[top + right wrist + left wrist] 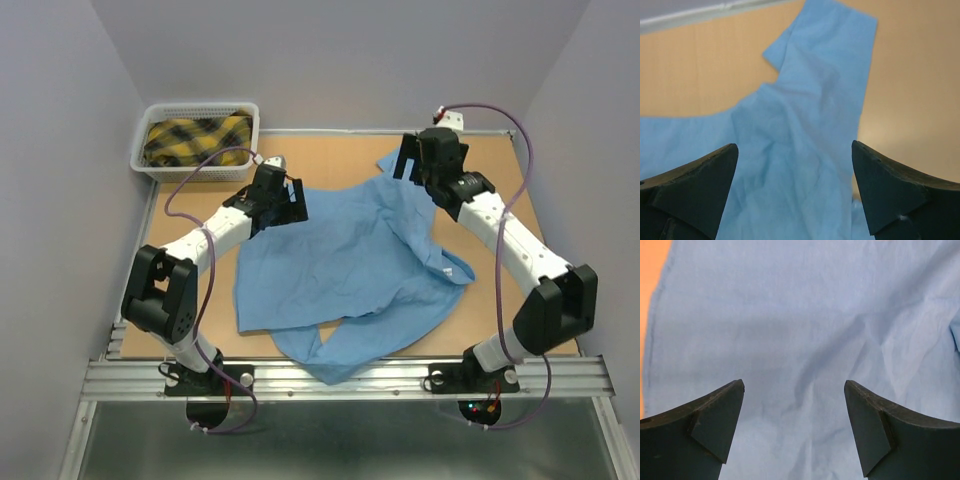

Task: Fold and stack the long sleeve shirts
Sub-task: Flatten the shirt out

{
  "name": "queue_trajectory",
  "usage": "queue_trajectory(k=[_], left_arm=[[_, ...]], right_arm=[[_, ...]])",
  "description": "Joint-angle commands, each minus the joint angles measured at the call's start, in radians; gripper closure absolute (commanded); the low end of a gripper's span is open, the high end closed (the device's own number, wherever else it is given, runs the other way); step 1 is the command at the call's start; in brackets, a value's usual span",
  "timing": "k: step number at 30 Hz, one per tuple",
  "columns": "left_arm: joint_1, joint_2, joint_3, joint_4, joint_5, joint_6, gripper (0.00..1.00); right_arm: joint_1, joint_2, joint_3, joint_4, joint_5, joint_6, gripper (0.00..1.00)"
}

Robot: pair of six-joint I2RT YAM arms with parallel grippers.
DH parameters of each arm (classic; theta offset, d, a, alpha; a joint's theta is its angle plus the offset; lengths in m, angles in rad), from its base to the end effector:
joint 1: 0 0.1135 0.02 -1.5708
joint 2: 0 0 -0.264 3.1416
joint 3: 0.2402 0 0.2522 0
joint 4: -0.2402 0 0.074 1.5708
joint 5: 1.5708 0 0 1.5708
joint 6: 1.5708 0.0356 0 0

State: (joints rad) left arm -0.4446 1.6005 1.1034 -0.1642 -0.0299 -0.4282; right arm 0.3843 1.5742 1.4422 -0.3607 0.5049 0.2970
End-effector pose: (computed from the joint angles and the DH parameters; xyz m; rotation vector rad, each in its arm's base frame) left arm 0.3239 -0.1531 0.2460 0.0020 2.2686 -0.4381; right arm 0.3442 0.1206 0.3550 0.2183 1.9867 -0.0855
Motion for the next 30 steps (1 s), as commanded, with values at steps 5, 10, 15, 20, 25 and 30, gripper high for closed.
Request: queue_trajectory(k=[5, 10, 15, 20, 25, 30], left_arm=[[0.052, 0.127, 0.157, -0.021, -0.111, 0.074, 0.07], [0.070, 0.260, 0.230, -0.020, -0.108, 0.078, 0.07], [0.083, 0.349, 0.266, -0.018, -0.130, 0.069, 0.07], [0.104, 0.378, 0.263, -0.015, -0.133, 0.042, 0.07], [0.112, 0.348, 0.260, -0.017, -0.130, 0.046, 0.07], [0.112, 0.286, 0.253, -0.014, -0.148, 0.062, 0.07]], right_arm=[[0.005, -0.181, -0.379, -0.175, -0.270, 0.255, 0.00], [-0.025, -0.157, -0.473, -0.179, -0.263, 0.301, 0.01], [-0.132, -0.091, -0.528, -0.172, -0.160, 0.350, 0.04], [-0.300, -0.039, -0.529, -0.159, -0.108, 0.375, 0.04], [-0.508, -0.023, -0.459, -0.158, -0.073, 0.390, 0.04], [-0.524, -0.013, -0.255, -0.164, -0.011, 0.289, 0.04]])
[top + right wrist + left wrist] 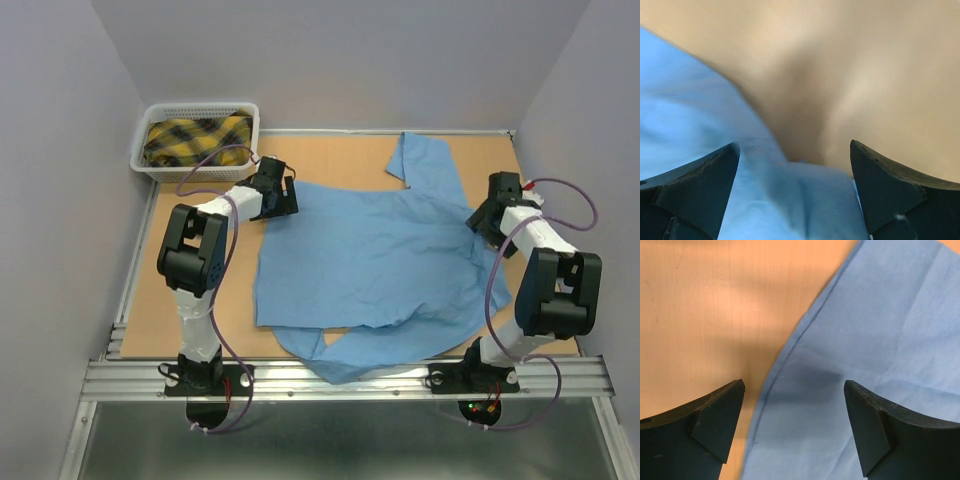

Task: Fold and stack the long sleeve shirts
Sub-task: Flatten the shirt out

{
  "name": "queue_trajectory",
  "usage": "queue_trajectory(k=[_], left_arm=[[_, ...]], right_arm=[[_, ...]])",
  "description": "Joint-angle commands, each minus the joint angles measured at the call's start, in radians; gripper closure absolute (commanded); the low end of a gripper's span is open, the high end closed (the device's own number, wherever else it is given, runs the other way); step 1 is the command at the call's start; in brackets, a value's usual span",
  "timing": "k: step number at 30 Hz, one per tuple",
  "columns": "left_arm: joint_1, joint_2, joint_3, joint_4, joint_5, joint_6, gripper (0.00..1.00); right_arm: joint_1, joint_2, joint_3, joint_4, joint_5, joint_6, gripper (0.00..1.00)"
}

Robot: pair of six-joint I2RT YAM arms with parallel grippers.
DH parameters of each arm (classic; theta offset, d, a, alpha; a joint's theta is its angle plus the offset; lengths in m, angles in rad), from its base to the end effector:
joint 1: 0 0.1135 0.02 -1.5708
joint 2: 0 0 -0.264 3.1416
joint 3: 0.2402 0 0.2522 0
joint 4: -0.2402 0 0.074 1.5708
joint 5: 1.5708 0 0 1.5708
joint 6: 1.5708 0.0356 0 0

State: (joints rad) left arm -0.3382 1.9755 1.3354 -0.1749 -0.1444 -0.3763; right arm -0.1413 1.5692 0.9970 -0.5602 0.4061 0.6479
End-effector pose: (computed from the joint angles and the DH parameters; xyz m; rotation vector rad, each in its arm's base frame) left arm 0.4084 -0.1382 0.1785 -0.1137 2.3787 -0.1692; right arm 0.2983 -0.0566 0.1987 1.1077 2.3503 -0.3724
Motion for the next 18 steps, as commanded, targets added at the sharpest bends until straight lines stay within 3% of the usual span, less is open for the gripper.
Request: queue_trajectory(k=[1, 6, 10, 18], left_arm=[[0.004, -0.096, 0.019, -0.005, -0.034, 0.013, 0.07], [-0.018, -0.171, -0.002, -0.003, -0.024, 0.002, 0.07], [-0.064, -0.214, -0.013, 0.029, -0.012, -0.010, 0.07], [-0.117, -0.090, 0.050, 0.052, -0.001, -0.030, 0.07]], right_arm=[[0.002, -0.014, 0.212, 0.037, 0.064, -0.083, 0.04], [0.034, -0.060, 0.270, 0.040, -0.197, -0.184, 0.02], [0.066, -0.072, 0.223, 0.071, -0.440, -0.229, 0.02], [0.071, 0.033, 0.170, 0.157, -0.435, -0.172, 0.04]])
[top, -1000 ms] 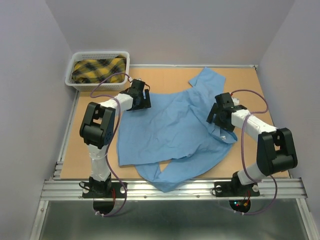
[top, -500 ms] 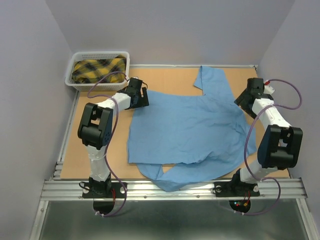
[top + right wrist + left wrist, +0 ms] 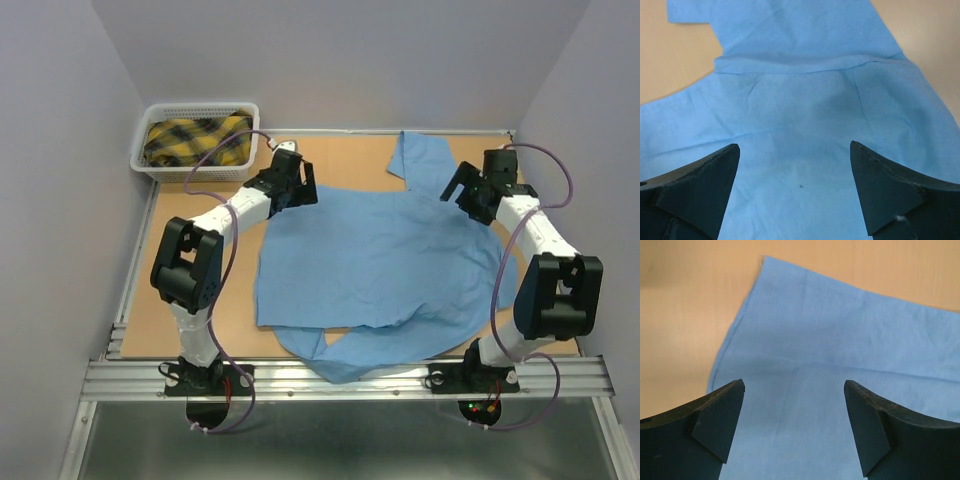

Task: Fold and stack the long sleeve shirts
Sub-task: Flatten the shirt out

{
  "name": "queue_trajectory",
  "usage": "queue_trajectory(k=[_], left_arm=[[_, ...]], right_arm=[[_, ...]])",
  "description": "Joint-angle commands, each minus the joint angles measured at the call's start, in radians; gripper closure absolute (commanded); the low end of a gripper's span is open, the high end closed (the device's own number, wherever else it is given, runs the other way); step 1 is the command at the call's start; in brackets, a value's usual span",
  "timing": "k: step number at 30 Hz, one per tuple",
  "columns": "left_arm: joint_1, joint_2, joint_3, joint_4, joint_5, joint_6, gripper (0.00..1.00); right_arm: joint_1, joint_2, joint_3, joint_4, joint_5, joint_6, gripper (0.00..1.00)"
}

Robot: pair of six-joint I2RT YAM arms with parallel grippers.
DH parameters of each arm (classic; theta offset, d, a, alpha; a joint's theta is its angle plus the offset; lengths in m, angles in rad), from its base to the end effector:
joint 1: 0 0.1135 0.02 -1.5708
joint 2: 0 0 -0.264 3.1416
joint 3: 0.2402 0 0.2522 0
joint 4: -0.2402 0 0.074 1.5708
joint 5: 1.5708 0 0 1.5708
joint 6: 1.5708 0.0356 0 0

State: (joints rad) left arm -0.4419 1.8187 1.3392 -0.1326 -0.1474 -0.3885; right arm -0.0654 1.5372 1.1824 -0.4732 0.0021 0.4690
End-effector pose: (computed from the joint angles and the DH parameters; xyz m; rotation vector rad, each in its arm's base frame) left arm 0.3811 -0.1745 0.2469 -0.0255 2.1921 -0.3113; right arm 0.3351 -0.0220 0.2678 0.6365 2.3213 0.1854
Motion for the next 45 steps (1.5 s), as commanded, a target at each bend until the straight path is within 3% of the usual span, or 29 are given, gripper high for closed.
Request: queue_trajectory(k=[1, 9, 14, 28, 32, 35, 45], left_arm=[[-0.018, 0.082, 0.052, 0.011, -0.001, -0.018, 0.07], [-0.027, 0.209, 0.094, 0.019, -0.043, -0.023, 0.08], [-0.011, 0.281, 0.146, -0.022, -0.077, -0.026, 0.08], [0.062, 0.415, 0.345, -0.061, -0.026, 0.000, 0.08], [0.062, 0.332, 0.348, -0.061, -0.009, 0.005, 0.07], [0.045, 0.188, 0.278, -0.061, -0.004, -0.009, 0.07], [-0.096, -0.307, -0.232, -0.050, 0.087, -0.145, 0.07]], right_arm=[[-0.005, 0.084, -0.010, 0.071, -0.024, 0.007, 0.04], [-0.005, 0.225, 0.011, 0.117, -0.007, -0.010, 0.05], [-0.005, 0.310, 0.042, 0.125, 0.096, -0.001, 0.05], [-0.005, 0.606, 0.348, 0.127, 0.208, -0.046, 0.03], [-0.005, 0.496, 0.375, 0.120, 0.187, -0.062, 0.00], [-0.005, 0.385, 0.336, 0.114, 0.167, -0.059, 0.00], [-0.005, -0.122, -0.082, 0.085, 0.026, 0.152, 0.00]])
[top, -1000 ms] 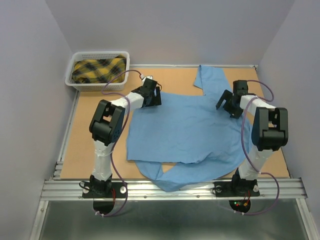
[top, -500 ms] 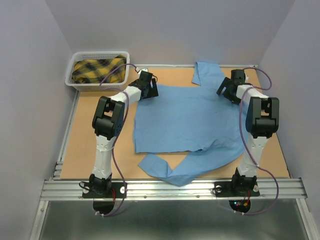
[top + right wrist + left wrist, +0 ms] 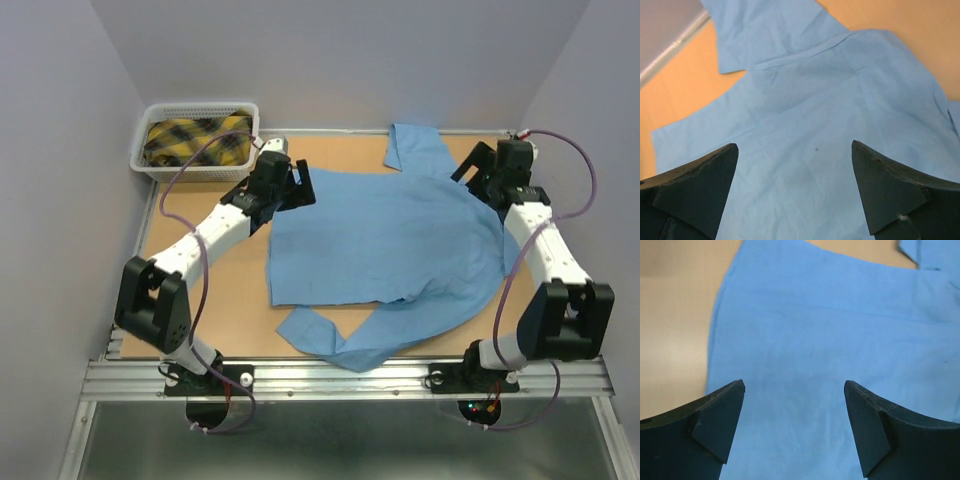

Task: Fold and stack the long sleeve shirts
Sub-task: Flatten the shirt out, then fold the shirt

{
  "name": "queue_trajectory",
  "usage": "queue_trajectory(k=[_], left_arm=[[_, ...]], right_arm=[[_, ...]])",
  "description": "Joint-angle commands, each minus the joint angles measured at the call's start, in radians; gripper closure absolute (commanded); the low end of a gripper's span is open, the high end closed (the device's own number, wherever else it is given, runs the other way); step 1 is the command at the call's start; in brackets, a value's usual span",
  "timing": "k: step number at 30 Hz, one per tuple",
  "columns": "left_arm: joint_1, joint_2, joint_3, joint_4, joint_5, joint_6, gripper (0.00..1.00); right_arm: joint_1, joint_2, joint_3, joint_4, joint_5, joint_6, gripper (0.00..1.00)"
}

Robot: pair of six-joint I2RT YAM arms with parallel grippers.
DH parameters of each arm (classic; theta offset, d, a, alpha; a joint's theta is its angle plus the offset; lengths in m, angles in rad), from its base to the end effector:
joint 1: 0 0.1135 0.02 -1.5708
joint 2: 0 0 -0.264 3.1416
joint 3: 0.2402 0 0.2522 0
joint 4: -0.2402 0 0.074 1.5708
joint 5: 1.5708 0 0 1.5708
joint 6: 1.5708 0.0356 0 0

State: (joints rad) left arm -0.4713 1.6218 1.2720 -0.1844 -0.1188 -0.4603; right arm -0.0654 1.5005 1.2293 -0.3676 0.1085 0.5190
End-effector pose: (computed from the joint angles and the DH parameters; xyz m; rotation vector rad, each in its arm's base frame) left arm 0.3389 -0.1680 0.2939 -0.0605 2.1300 -0.4324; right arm 0.3404 -0.0262 0.3038 0.6937 2.0966 0.1328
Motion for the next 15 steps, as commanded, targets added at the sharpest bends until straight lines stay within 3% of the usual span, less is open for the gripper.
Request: queue_trajectory(k=[1, 5, 15], left_arm=[[-0.087, -0.131, -0.201, 0.011, 0.064, -0.087, 0.07], [-0.170, -0.232, -0.396, 0.083, 0.102, -0.173, 0.07], [-0.208, -0.186, -0.551, 0.201, 0.169, -0.251, 0.09]], right_arm=[[-0.005, -0.147, -0.195, -0.027, -0.098, 0.120, 0.00], [-0.005, -0.282, -0.344, -0.074, -0.119, 0.177, 0.00], [-0.007, -0.330, -0.577, -0.086, -0.119, 0.225, 0.00]])
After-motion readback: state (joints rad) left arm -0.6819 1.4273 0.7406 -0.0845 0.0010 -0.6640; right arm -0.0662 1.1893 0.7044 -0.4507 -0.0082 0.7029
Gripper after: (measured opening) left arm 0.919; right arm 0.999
